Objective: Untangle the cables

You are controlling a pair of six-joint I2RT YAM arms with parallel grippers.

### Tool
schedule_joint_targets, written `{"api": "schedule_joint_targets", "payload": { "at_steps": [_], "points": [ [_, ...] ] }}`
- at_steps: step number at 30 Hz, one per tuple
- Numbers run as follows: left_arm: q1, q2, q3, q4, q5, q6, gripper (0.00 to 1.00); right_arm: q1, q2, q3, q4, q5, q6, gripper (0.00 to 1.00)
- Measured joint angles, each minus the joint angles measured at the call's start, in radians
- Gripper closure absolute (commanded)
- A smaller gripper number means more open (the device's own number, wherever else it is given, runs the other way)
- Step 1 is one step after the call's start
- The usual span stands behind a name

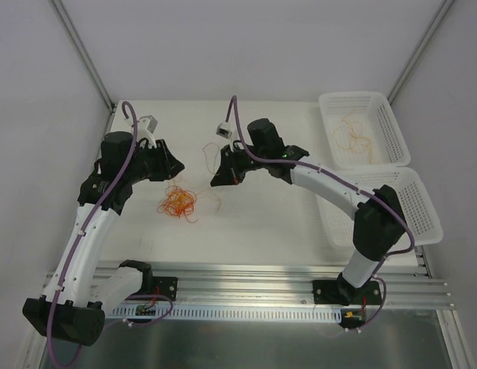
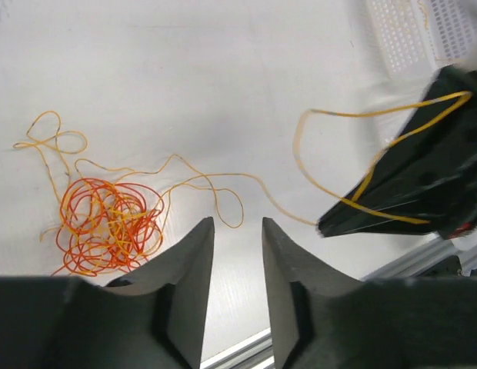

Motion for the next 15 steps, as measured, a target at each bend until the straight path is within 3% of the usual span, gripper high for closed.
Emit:
{"api": "schedule_joint_targets", "payload": {
  "at_steps": [4,7,11,15],
  "points": [
    [0.0,0.0,-0.031,0.013,-0.01,0.019,0.5,-0.033,-0.103,0.029,-0.106,0.088,-0.049,0.99],
    [0.0,-0.001,-0.076,0.041,-0.01,0.036,0.29,-0.045,-0.16,0.092,-0.195,0.171,-0.089,1.0],
    [0.0,-0.003,-0.15,0.068,-0.012,0.046,0.19,-0.047,-0.22,0.163,-0.288,0.259,-0.131,0.99],
    [0.0,0.005,-0.23,0.084,-0.016,0.047,0.16,-0.059,-0.275,0.22,-0.361,0.328,-0.153,0.99]
  ]
}}
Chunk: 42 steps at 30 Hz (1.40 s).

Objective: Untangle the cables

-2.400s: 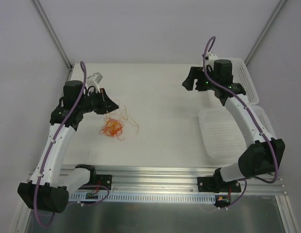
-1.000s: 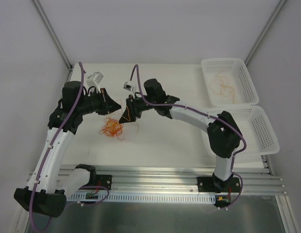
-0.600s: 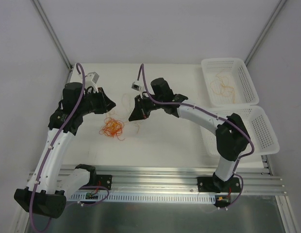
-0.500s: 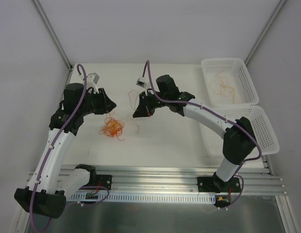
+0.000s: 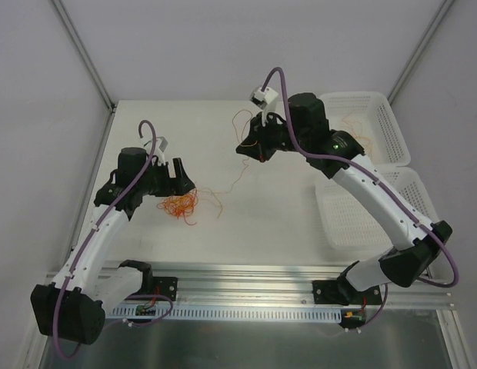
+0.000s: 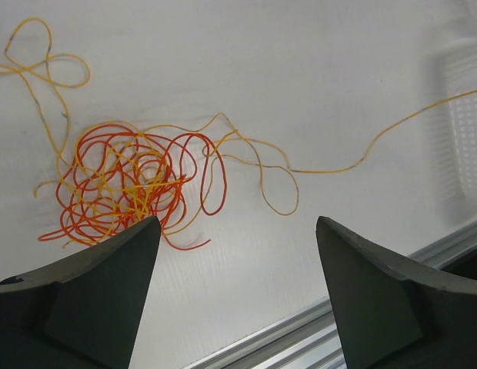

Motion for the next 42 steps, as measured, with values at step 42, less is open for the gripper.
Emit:
{"api": "schedule_joint_targets", "payload": {
  "at_steps": [42],
  "points": [
    [0.0,0.127,-0.137,0.087,-0.055,-0.099,0.01,-0.386,-0.237,0.171,-0.177,0.215,-0.032,1.0]
  ]
}}
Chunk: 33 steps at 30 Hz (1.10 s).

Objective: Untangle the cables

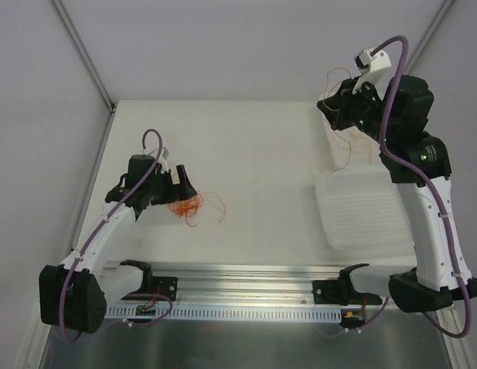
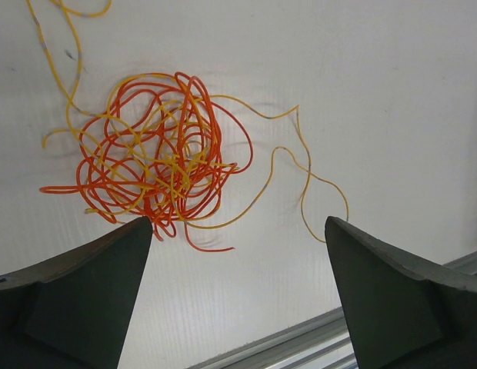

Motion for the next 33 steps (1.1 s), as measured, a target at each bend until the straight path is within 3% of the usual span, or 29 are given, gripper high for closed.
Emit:
{"api": "schedule_joint_targets", "payload": {
  "at_steps": [9,16,28,33],
  "points": [
    [0.0,-0.219,-0.02,0.009,-0.076,0.071,0.01,-0.078,0.124,0.074,0.009,0.147,-0.061,0.99],
    [0.0,-0.288,-0.063,-0.002,-0.129,0.099,0.01,-0.197,0.215,0.094,0.08,0.261,-0.112,0.99],
    [0.0,-0.363,-0.121,-0.016,-0.176,0.119,0.01,-0.372,0.471,0.1,0.242,0.267,-0.069,0.99],
    [0.0,-0.336,-0.121,-0.018,-0.182,0.128,0.01,-0.446,0.605,0.107,0.269,0.26,-0.014,0.92]
  ]
}}
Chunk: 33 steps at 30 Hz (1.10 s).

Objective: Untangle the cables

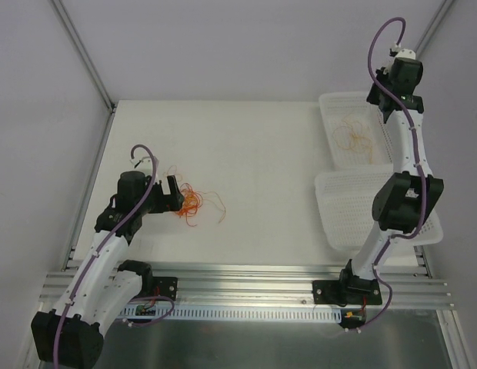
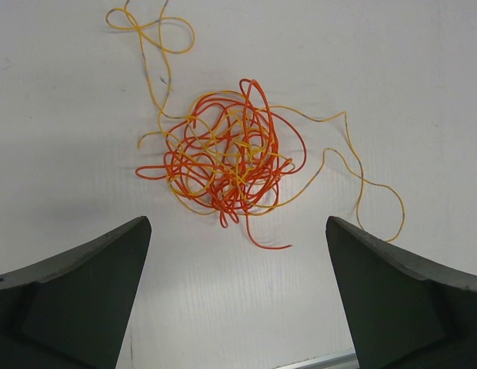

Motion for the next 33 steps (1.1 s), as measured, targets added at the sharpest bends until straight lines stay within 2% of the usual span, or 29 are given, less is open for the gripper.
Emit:
{"api": "schedule_joint_targets", "payload": {
  "at_steps": [1,2,3,5,6,9,12,15,22,27,33],
  "points": [
    [0.0,0.005,0.0,0.0,0.0,0.001,0.01,-0.011,0.035,0.01,0.0,0.0,0.014,0.86],
    [0.0,0.006,0.0,0.0,0.0,0.002,0.01,-0.022,0.075,0.027,-0.002,0.0,0.03,0.75],
    [0.0,0.008,0.0,0.0,0.0,0.002,0.01,-0.033,0.119,0.05,-0.011,0.001,0.045,0.57],
    [0.0,0.01,0.0,0.0,0.0,0.005,0.01,-0.05,0.201,0.103,-0.037,-0.001,0.078,0.48],
    [0.0,0.011,0.0,0.0,-0.001,0.005,0.01,-0.058,0.241,0.132,-0.059,-0.003,0.09,0.37],
    [0.0,0.018,0.0,0.0,0.0,0.005,0.01,-0.075,0.298,0.158,-0.13,-0.011,0.128,0.16],
    [0.0,0.037,0.0,0.0,0.0,0.005,0.01,-0.083,0.274,0.112,-0.153,-0.031,0.157,0.06],
    [0.0,0.062,0.0,0.001,0.001,0.005,0.01,-0.079,0.209,0.054,-0.169,-0.06,0.172,0.01],
    [0.0,0.14,0.001,0.0,0.001,-0.011,0.01,0.016,-0.06,-0.098,-0.188,-0.128,0.172,0.02],
    [0.0,0.201,0.028,0.0,0.007,-0.026,0.01,0.21,-0.235,-0.278,-0.182,-0.193,0.17,0.03],
    [0.0,0.268,0.066,0.002,0.005,-0.05,0.01,0.5,-0.28,-0.548,-0.137,-0.281,0.171,0.07]
  ]
}}
